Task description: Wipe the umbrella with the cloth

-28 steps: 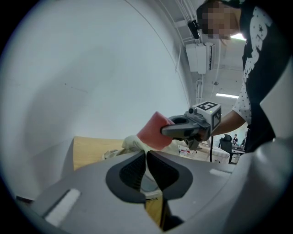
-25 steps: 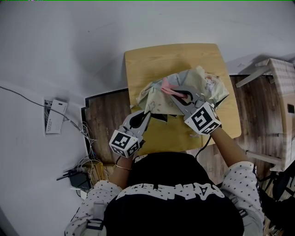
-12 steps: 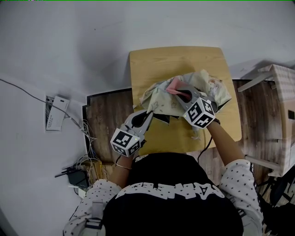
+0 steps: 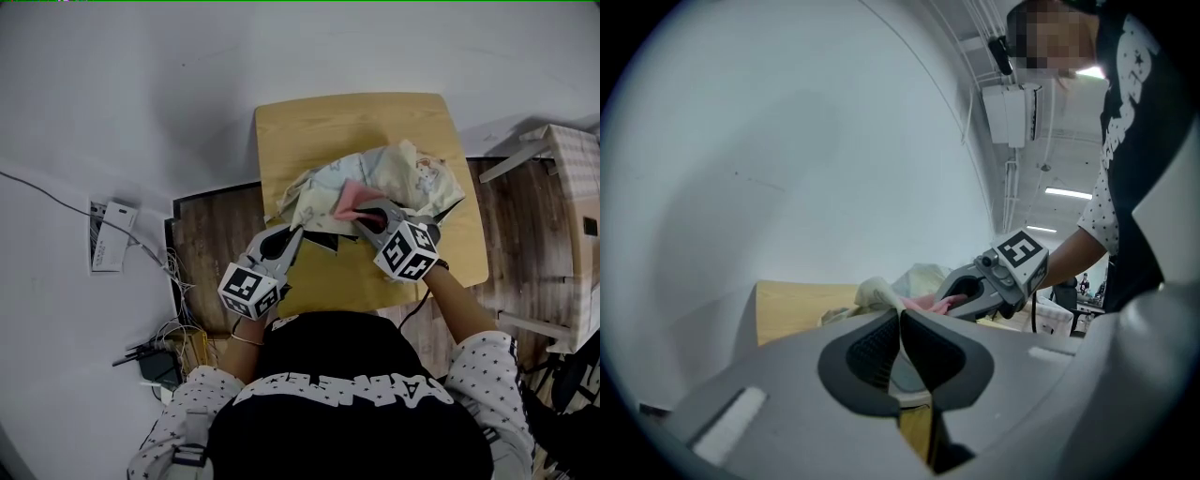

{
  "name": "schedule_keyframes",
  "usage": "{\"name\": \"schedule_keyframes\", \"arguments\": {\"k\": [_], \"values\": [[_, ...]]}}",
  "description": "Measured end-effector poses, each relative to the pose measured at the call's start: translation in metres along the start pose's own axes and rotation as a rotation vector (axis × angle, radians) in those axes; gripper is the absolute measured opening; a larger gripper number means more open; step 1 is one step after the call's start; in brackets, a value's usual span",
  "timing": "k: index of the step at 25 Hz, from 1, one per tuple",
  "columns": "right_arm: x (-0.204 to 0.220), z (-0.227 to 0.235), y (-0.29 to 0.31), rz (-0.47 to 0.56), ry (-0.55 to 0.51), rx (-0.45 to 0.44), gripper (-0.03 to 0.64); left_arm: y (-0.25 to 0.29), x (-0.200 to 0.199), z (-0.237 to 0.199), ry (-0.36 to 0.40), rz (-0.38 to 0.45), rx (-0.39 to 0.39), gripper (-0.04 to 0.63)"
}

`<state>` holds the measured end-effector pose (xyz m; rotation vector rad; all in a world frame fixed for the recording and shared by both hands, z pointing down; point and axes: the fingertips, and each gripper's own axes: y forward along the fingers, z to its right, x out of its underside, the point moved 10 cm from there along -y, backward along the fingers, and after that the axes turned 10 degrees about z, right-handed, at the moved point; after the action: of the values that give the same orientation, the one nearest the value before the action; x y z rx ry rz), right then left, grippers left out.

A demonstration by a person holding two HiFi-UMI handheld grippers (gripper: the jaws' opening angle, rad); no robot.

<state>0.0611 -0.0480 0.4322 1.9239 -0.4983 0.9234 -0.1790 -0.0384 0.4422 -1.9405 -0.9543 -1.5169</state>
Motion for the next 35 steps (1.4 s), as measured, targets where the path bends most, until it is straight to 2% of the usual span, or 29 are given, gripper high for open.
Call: {"name": "schedule_keyframes", "arguments": {"k": [13, 20, 23, 27, 31, 35], "values": [[0.011, -0.038, -0.021, -0.015, 0.041, -0.058, 0.034, 0.0, -0.001, 0.002, -0.009, 0.013, -0.009, 0.014], [0.004, -0.043, -0.035, -0.012, 0.021, -0.078, 0.034, 0.001, -0.002, 0.003, -0.016, 0.019, -0.02, 0.014], [-0.012, -0.034, -0.046, 0.022, -0.045, -0.054, 0.034, 0.001, -0.001, 0.003, -0.017, 0.02, -0.025, 0.014], [-0.034, -0.014, -0.056, 0.046, -0.187, 0.002, 0.034, 0.0, 0.001, 0.004, -0.018, 0.02, -0.026, 0.014], [-0.051, 0.01, -0.057, 0.016, -0.351, 0.079, 0.034, -0.001, 0.0, 0.004, -0.02, 0.011, -0.019, 0.014], [-0.061, 0.033, -0.05, -0.025, -0.502, 0.108, 0.034, -0.001, 0.0, 0.006, -0.031, 0.02, -0.02, 0.014]]}}
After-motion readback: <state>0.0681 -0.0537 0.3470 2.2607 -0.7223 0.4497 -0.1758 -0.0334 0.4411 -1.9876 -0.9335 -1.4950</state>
